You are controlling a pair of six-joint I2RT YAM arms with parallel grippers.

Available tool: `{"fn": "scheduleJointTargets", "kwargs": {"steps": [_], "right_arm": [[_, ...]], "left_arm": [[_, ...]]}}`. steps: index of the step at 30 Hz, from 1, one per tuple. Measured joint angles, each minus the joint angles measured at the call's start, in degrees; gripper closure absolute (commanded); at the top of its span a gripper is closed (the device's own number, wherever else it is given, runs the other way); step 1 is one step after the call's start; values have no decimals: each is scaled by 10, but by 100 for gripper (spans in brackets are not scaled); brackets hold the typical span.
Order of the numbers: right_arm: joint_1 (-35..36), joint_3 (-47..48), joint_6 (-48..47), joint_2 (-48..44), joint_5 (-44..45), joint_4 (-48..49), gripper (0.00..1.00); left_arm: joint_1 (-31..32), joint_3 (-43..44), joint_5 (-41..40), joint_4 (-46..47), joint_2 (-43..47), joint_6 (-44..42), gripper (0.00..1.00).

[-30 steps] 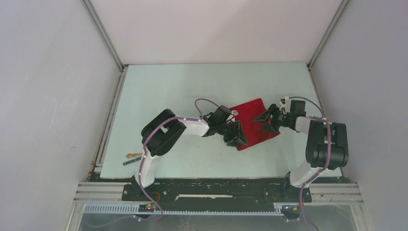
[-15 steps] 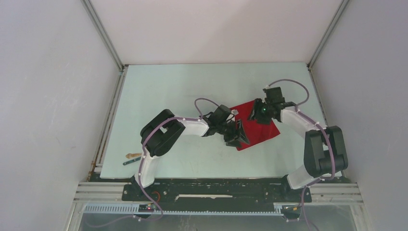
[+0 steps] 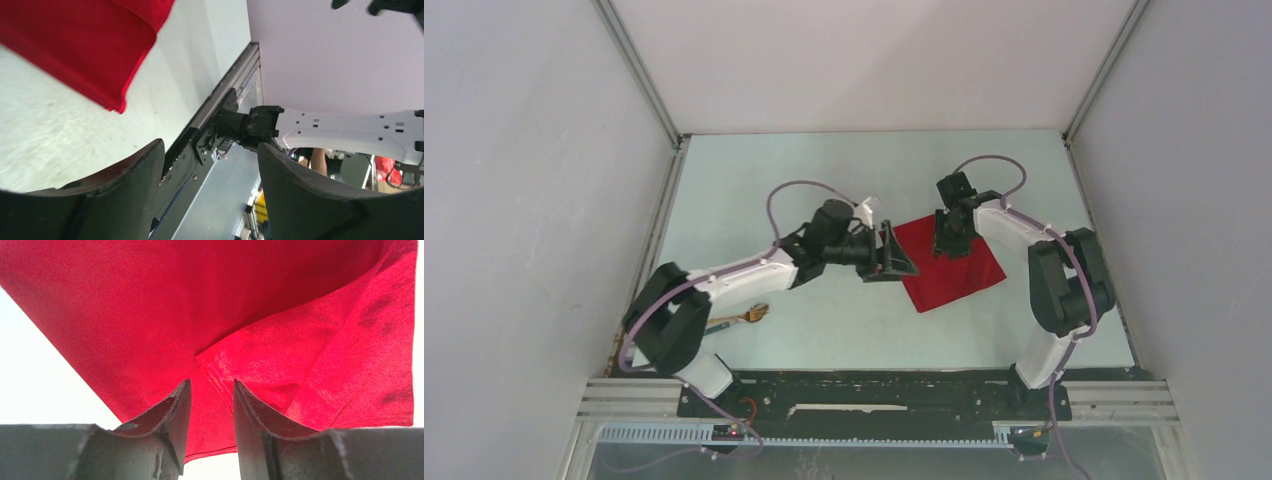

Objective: Fold the napkin into a case and place the utensils inside
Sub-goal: Pick up the top corner of the square-folded napkin from the center of the board.

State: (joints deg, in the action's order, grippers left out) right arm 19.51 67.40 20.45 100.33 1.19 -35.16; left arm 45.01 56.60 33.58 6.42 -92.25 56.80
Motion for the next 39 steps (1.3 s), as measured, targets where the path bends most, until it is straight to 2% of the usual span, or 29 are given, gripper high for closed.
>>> {"fn": "scheduleJointTargets", "kwargs": {"steps": [6, 10, 25, 39], "right_arm": [[20, 29, 0, 28, 16, -30, 52], [32, 46, 0, 43, 29, -38, 53], [35, 56, 4, 86, 58, -51, 54], [36, 62, 5, 91, 61, -42, 85]], "left_arm": [[-63, -77, -21, -51, 104, -45, 25], [-82, -104, -29, -85, 131, -63, 25], [-90, -117, -30, -109, 149, -84, 25], [-90, -117, -30, -109, 149, -83, 25]]}}
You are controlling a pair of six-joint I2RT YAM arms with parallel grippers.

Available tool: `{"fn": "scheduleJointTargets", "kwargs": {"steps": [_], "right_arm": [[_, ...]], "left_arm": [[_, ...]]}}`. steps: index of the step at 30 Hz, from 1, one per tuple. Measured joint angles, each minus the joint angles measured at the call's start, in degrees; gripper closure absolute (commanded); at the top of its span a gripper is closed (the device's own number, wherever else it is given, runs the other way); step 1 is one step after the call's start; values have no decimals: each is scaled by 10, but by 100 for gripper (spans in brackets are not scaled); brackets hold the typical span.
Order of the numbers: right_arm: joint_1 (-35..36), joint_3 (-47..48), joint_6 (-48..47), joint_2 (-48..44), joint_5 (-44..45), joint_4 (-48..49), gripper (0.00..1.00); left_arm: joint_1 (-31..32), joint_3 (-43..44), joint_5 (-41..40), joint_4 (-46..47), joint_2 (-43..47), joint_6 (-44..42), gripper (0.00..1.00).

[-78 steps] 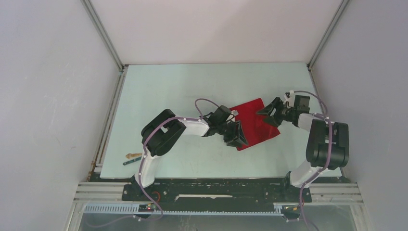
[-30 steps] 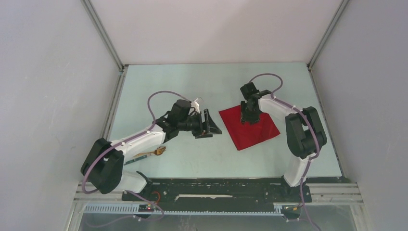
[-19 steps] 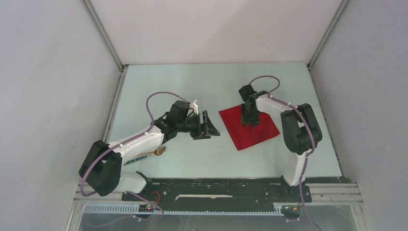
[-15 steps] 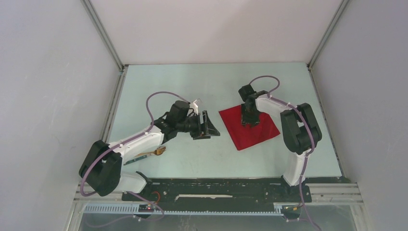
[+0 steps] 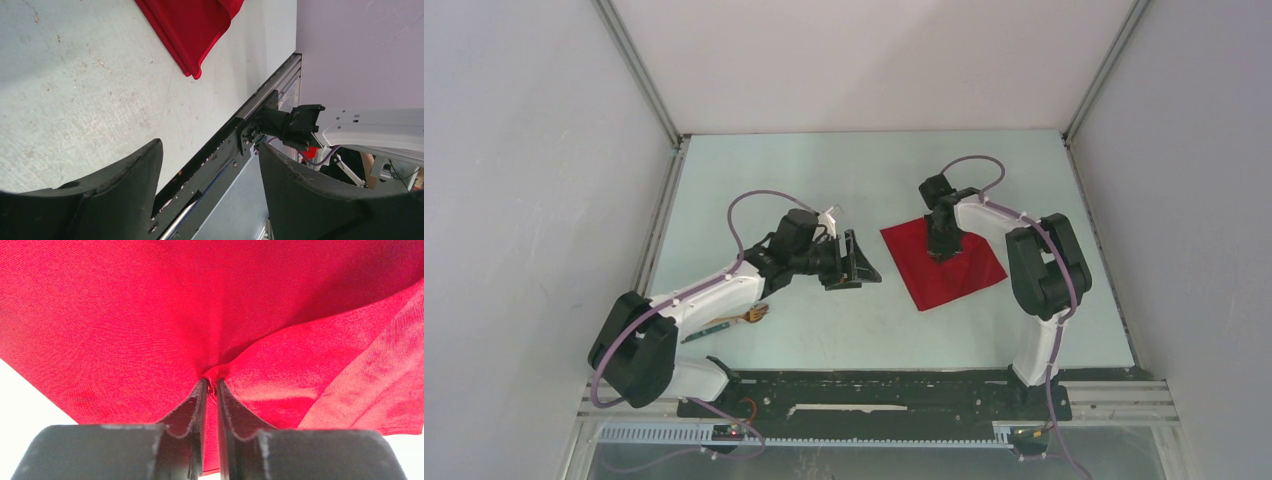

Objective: Fold the napkin into a case and place the utensils inside
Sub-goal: Pick up the top corner of the square-folded napkin from the center of the board, then fold the top corner of the square-folded napkin at the center of the board.

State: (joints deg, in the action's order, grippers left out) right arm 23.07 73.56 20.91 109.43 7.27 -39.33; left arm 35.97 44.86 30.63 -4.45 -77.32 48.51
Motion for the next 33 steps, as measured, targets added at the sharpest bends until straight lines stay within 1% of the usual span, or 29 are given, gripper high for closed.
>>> {"fn": "scheduleJointTargets", "kwargs": {"steps": [4, 8, 11, 17, 20, 22, 28, 33], "right_arm": [[0, 0, 0, 0, 0, 2, 94], [0, 0, 0, -2, 2, 2, 98], [-1, 0, 0, -8, 3, 2, 98], [-4, 0, -1, -35, 5, 2, 94], [-9, 0, -2, -46, -3, 3, 97], [-15, 0, -2, -49, -19, 7, 100], [-31, 0, 0, -45, -113, 52, 100], [-39, 19, 8, 2, -200, 100, 100]], "left_arm": [[0, 0, 0, 0, 0, 0, 25], [0, 0, 0, 0, 0, 1, 25], [0, 0, 1, 0, 0, 1, 25], [0, 0, 2, 0, 0, 3, 25], [0, 0, 2, 1, 0, 5, 25], [0, 0, 2, 3, 0, 6, 25], [0, 0, 2, 5, 0, 10, 25], [0, -4, 2, 9, 0, 11, 25]]}}
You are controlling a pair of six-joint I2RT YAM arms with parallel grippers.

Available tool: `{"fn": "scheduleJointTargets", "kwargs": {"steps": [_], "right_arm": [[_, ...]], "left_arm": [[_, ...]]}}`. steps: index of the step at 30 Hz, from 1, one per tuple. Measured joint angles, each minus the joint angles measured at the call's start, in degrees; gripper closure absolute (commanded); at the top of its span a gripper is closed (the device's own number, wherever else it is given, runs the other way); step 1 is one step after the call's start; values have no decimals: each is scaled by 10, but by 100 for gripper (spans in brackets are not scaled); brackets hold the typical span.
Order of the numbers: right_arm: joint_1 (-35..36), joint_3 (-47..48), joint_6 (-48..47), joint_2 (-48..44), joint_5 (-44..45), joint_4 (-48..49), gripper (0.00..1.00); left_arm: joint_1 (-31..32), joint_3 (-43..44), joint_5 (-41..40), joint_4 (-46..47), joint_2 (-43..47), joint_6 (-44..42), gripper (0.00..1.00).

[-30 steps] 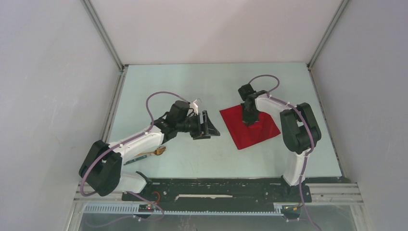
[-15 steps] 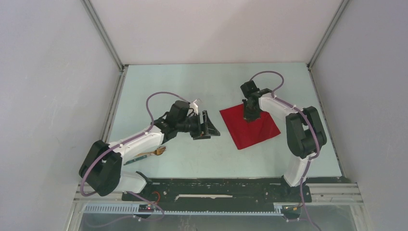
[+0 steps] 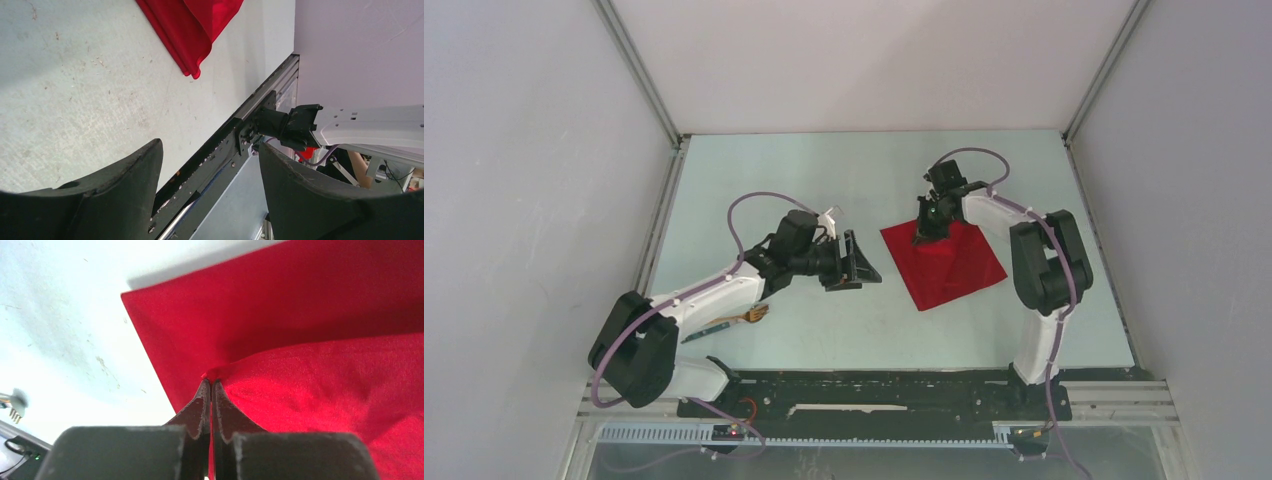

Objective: Fold the napkin into a case and place the utensils inside
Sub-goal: Fold the top corner of the square-folded napkin at the center of the board.

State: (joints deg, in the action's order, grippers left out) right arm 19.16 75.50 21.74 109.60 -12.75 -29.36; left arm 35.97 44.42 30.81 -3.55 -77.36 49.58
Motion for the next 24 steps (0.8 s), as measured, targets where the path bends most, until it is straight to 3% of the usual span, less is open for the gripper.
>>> {"fn": "scheduleJointTargets", "kwargs": {"steps": [10, 24], "right_arm": [[0, 51, 9, 65, -87, 31, 100], [2, 82, 10, 99, -115, 43, 100]], "left_arm": [[0, -17, -3, 0, 0, 10, 25], [0, -17, -5, 0, 0, 10, 25]]}}
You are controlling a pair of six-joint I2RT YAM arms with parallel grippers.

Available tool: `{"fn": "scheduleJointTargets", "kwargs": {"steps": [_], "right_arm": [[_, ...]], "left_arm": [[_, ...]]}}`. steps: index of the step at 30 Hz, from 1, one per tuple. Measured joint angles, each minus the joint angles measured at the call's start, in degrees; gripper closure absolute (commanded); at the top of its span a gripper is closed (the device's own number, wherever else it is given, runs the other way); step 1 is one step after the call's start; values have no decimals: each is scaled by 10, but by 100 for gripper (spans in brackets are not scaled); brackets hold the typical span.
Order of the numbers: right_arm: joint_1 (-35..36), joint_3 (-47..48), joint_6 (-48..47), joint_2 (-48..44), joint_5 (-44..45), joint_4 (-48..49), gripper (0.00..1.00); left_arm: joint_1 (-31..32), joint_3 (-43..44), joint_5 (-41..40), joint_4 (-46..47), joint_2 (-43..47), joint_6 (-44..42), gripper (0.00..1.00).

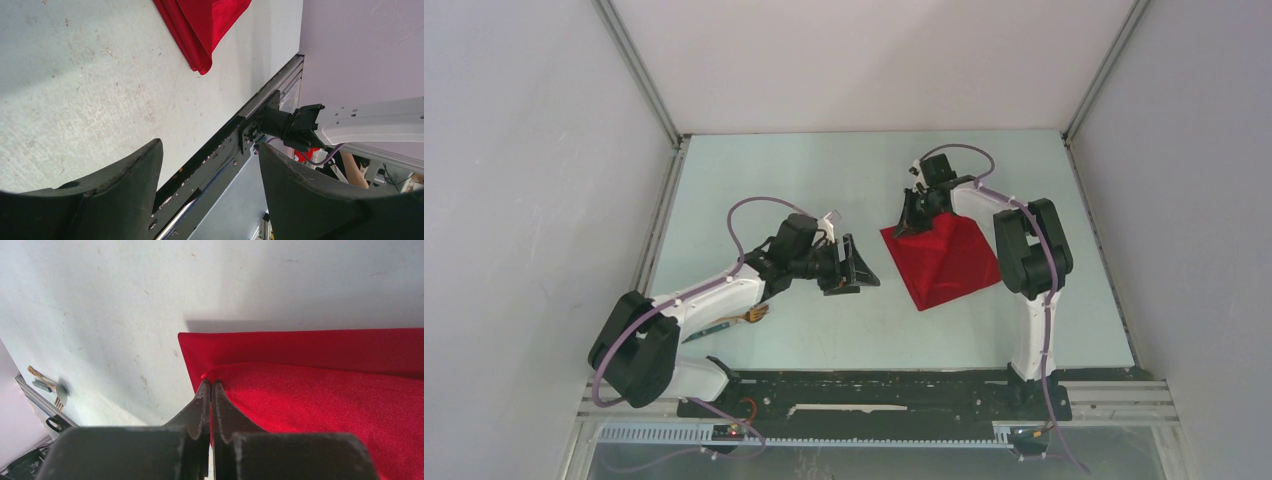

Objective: Fold the napkin into a case and place the utensils inside
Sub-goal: Fold the top corner of the square-folded napkin at the center of the board.

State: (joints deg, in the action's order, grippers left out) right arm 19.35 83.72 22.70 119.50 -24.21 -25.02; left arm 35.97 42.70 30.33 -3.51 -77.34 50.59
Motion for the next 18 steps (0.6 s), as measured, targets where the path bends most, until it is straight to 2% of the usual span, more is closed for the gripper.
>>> {"fn": "scheduleJointTargets", "kwargs": {"steps": [18], "right_arm": [[10, 42, -1, 26, -14, -7, 100]], "left_arm": [[0, 0, -2, 0, 3, 4, 25]]}}
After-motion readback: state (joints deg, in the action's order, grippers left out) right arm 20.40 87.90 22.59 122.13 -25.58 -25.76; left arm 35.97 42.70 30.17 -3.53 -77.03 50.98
